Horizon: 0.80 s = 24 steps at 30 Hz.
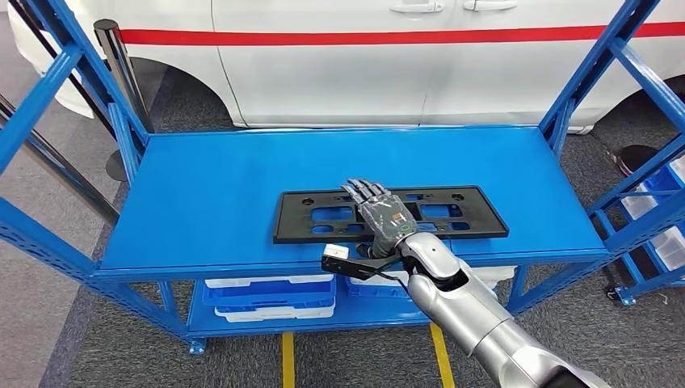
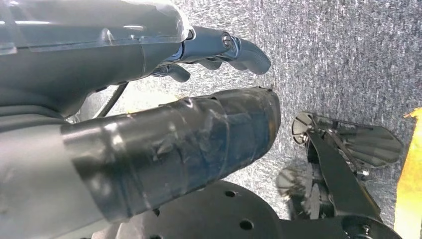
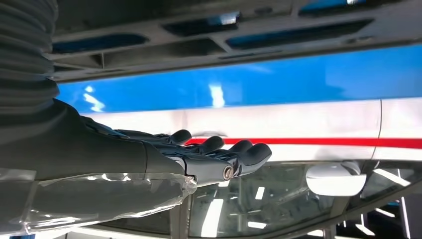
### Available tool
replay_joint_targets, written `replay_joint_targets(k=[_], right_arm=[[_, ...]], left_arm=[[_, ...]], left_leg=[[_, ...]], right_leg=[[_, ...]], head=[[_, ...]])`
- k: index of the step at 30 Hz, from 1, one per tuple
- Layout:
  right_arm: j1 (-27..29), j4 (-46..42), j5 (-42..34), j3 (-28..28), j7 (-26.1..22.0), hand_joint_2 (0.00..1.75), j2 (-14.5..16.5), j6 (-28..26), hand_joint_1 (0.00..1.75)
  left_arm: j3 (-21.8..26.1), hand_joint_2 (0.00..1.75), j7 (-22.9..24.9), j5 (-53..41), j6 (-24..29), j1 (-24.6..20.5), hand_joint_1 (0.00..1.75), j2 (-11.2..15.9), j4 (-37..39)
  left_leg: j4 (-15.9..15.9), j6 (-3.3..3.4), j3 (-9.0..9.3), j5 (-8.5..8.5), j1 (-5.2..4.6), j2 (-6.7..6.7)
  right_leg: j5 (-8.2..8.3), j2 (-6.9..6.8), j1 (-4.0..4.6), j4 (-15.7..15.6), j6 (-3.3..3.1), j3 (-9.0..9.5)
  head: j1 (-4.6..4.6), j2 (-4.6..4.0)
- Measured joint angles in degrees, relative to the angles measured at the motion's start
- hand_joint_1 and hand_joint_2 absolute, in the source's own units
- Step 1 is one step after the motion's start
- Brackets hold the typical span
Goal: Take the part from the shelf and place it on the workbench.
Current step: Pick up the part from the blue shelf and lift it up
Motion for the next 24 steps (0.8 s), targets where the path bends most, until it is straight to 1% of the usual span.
replay_joint_targets(k=[1, 2, 3, 4, 5, 6, 7, 8, 10, 11, 12, 13, 14, 15, 16, 17, 18, 19, 20, 21, 22, 23, 24], right_arm=[[0.05, 0.27, 0.0, 0.0, 0.01, 1.75, 0.0, 0.07, 0.0], [0.05, 0.55, -0.02, 0.0, 0.04, 1.75, 0.0, 0.2, 0.0], [-0.06, 0.88, -0.1, 0.0, 0.17, 1.75, 0.0, 0.47, 0.0], [-0.33, 1.33, -0.25, 0.0, 0.39, 1.75, 0.0, 0.85, 0.0], [-0.77, 1.88, -0.5, 0.0, 0.61, 1.75, 0.01, 1.3, 0.0], [-1.33, 2.65, -0.87, 0.0, 0.8, 1.75, 0.07, 1.88, 0.0], [-1.91, 3.54, -1.29, 0.0, 0.89, 1.75, 0.15, 2.44, 0.0], [-2.46, 4.68, -1.76, 0.0, 0.85, 1.75, 0.22, 2.97, 0.0], [-3.51, 7.17, -2.41, -0.01, 0.73, 1.75, 0.4, 3.66, 0.0], [-4.12, 8.42, -2.6, -0.02, 0.69, 1.75, 0.53, 3.81, 0.0], [-4.76, 9.44, -2.71, -0.02, 0.69, 1.75, 0.73, 3.92, 0.0], [-5.32, 10.53, -2.87, -0.02, 0.7, 1.75, 0.96, 4.1, 0.02], [-5.76, 11.64, -3.06, -0.04, 0.7, 1.75, 1.12, 4.34, 0.13], [-6.14, 12.84, -3.25, -0.09, 0.66, 1.75, 1.31, 4.57, 0.43], [-6.54, 14.18, -3.41, -0.14, 0.61, 1.75, 1.52, 4.8, 0.82], [-7.0, 15.42, -3.49, -0.2, 0.55, 1.75, 1.74, 4.96, 1.21], [-7.48, 16.58, -3.56, -0.24, 0.51, 1.75, 2.0, 5.13, 1.54], [-7.95, 17.66, -3.66, -0.3, 0.55, 1.75, 2.21, 5.38, 1.67], [-8.37, 18.63, -3.81, -0.43, 0.61, 1.75, 2.39, 5.7, 1.72], [-8.78, 19.57, -4.02, -0.63, 0.66, 1.75, 2.53, 6.09, 1.75], [-9.26, 20.55, -4.22, -0.88, 0.71, 1.75, 2.66, 6.56, 1.75], [-9.77, 21.5, -4.38, -1.12, 0.72, 1.75, 2.81, 7.02, 1.75], [-10.31, 22.41, -4.49, -1.32, 0.71, 1.75, 2.94, 7.47, 1.75]], left_arm=[[0.0, 0.0, 0.0, 0.01, 0.0, 0.01, 0.0, 0.01, 0.0], [0.0, 0.0, -0.01, 0.05, 0.0, 0.02, 0.0, 0.01, 0.0], [0.0, 0.0, -0.04, 0.11, 0.01, 0.02, 0.0, 0.01, 0.0], [0.0, 0.0, -0.08, 0.19, 0.02, 0.02, 0.0, 0.01, 0.0], [0.0, 0.0, -0.13, 0.27, 0.03, 0.0, 0.0, 0.0, 0.0], [-0.01, 0.0, -0.2, 0.33, 0.07, -0.03, 0.0, 0.0, 0.0], [-0.01, 0.0, -0.26, 0.39, 0.09, -0.05, 0.0, 0.0, 0.0], [-0.02, 0.0, -0.3, 0.48, 0.11, -0.06, 0.0, 0.01, 0.0], [-0.03, 0.0, -0.35, 0.72, 0.15, -0.05, 0.0, 0.03, 0.0], [-0.04, 0.0, -0.37, 0.86, 0.18, -0.04, 0.0, 0.05, 0.0], [-0.05, 0.0, -0.38, 0.96, 0.21, -0.04, 0.0, 0.07, 0.0], [-0.06, 0.0, -0.4, 1.05, 0.24, -0.03, 0.0, 0.09, 0.0], [-0.07, 0.0, -0.42, 1.13, 0.26, -0.03, 0.0, 0.1, 0.0], [-0.08, 0.0, -0.42, 1.19, 0.27, -0.03, 0.0, 0.1, 0.0], [-0.1, 0.0, -0.42, 1.27, 0.27, 0.0, 0.0, 0.1, 0.0], [-0.13, 0.0, -0.42, 1.33, 0.27, 0.02, 0.0, 0.1, 0.0], [-0.15, 0.0, -0.42, 1.38, 0.26, 0.03, 0.0, 0.13, 0.0], [-0.17, 0.0, -0.42, 1.42, 0.26, 0.04, 0.0, 0.19, 0.0], [-0.18, 0.0, -0.42, 1.46, 0.26, 0.02, 0.0, 0.27, 0.0], [-0.19, 0.0, -0.42, 1.51, 0.23, -0.01, 0.0, 0.34, 0.0], [-0.2, 0.0, -0.42, 1.6, 0.19, -0.03, 0.0, 0.4, 0.0], [-0.22, 0.0, -0.42, 1.71, 0.14, -0.03, 0.0, 0.44, 0.0], [-0.23, 0.0, -0.42, 1.85, 0.08, -0.04, 0.0, 0.46, 0.0]], left_leg=[[0.01, 0.02, 0.02, -0.02, -0.02, -0.01], [0.02, 0.02, 0.05, -0.04, -0.03, -0.04], [0.02, 0.0, 0.12, -0.07, -0.03, -0.08], [0.03, -0.06, 0.2, -0.11, -0.03, -0.11], [0.06, -0.18, 0.22, -0.18, -0.12, -0.13], [0.1, -0.35, 0.18, -0.21, -0.21, -0.14], [0.09, -0.58, 0.11, -0.2, -0.28, -0.13], [0.03, -0.86, 0.05, -0.15, -0.32, -0.12], [-0.06, -1.49, 0.0, -0.16, -0.26, -0.1], [0.38, -1.79, -0.18, -0.57, -0.22, -0.09], [1.79, -2.05, -0.79, -1.53, -0.21, -0.08], [4.37, -2.25, -1.97, -3.04, -0.14, -0.07], [7.84, -2.43, -3.58, -4.76, -0.11, -0.07], [11.54, -2.59, -5.37, -6.27, -0.09, -0.07], [14.26, -2.72, -6.72, -6.98, -0.07, -0.07], [15.1, -2.81, -7.18, -6.62, -0.06, -0.06], [13.8, -2.83, -6.61, -5.27, -0.05, -0.06], [10.6, -2.78, -5.07, -3.27, -0.03, -0.05], [6.74, -2.64, -3.2, -1.69, -0.04, -0.05], [3.5, -2.41, -1.63, -0.6, -0.11, -0.07], [1.4, -2.13, -0.61, -0.12, -0.18, -0.09], [0.59, -1.82, -0.23, -0.2, -0.26, -0.12], [0.48, -1.5, -0.19, -0.12, -0.34, -0.14]], right_leg=[[-0.26, 0.0, -0.02, 2.08, 0.04, -1.12], [0.58, 0.0, -0.03, 2.06, -0.01, -1.26], [2.4, 0.0, -0.03, -0.27, -0.15, -0.29], [4.69, -0.01, -0.01, -4.22, -0.37, 1.49], [6.37, -0.01, 0.1, -8.24, -0.62, 3.38], [7.43, -0.01, 0.25, -11.44, -0.85, 4.79], [7.79, 0.0, 0.41, -13.28, -1.04, 5.58], [7.59, 0.01, 0.59, -13.83, -1.21, 5.77], [7.83, 0.01, 0.5, -14.33, -1.77, 5.9], [8.0, 0.0, 0.36, -14.62, -2.12, 6.04], [8.17, -0.02, 0.2, -14.92, -2.48, 6.19], [8.26, -0.05, 0.13, -15.1, -2.75, 6.31], [8.26, -0.08, 0.18, -15.12, -2.91, 6.34], [8.23, -0.12, 0.23, -15.08, -3.04, 6.34], [8.18, -0.15, 0.27, -15.02, -3.09, 6.35], [8.12, -0.14, 0.28, -14.93, -3.11, 6.38], [8.04, -0.11, 0.27, -14.81, -3.08, 6.42], [7.93, -0.06, 0.25, -14.65, -2.99, 6.48], [7.77, -0.02, 0.29, -14.44, -2.8, 6.49], [7.62, 0.02, 0.39, -14.2, -2.56, 6.43], [7.53, 0.04, 0.5, -14.05, -2.29, 6.36], [7.51, 0.05, 0.6, -13.99, -2.02, 6.31], [7.54, 0.06, 0.64, -14.01, -1.77, 6.32]], head=[[0.0, 0.0], [0.01, 0.0], [0.01, 0.0], [0.01, 0.0], [0.01, 0.0], [-0.01, 0.0], [-0.02, 0.0], [-0.03, 0.0], [-0.03, 0.0], [-0.03, 0.0], [-0.03, 0.0], [-0.04, 0.0], [-0.04, 0.0], [-0.05, 0.0], [-0.04, 0.0], [-0.04, 0.0], [-0.05, 0.0], [-0.04, 0.0], [-0.04, 0.0], [-0.03, 0.0], [-0.02, 0.0], [-0.01, 0.0], [-0.01, 0.0]])
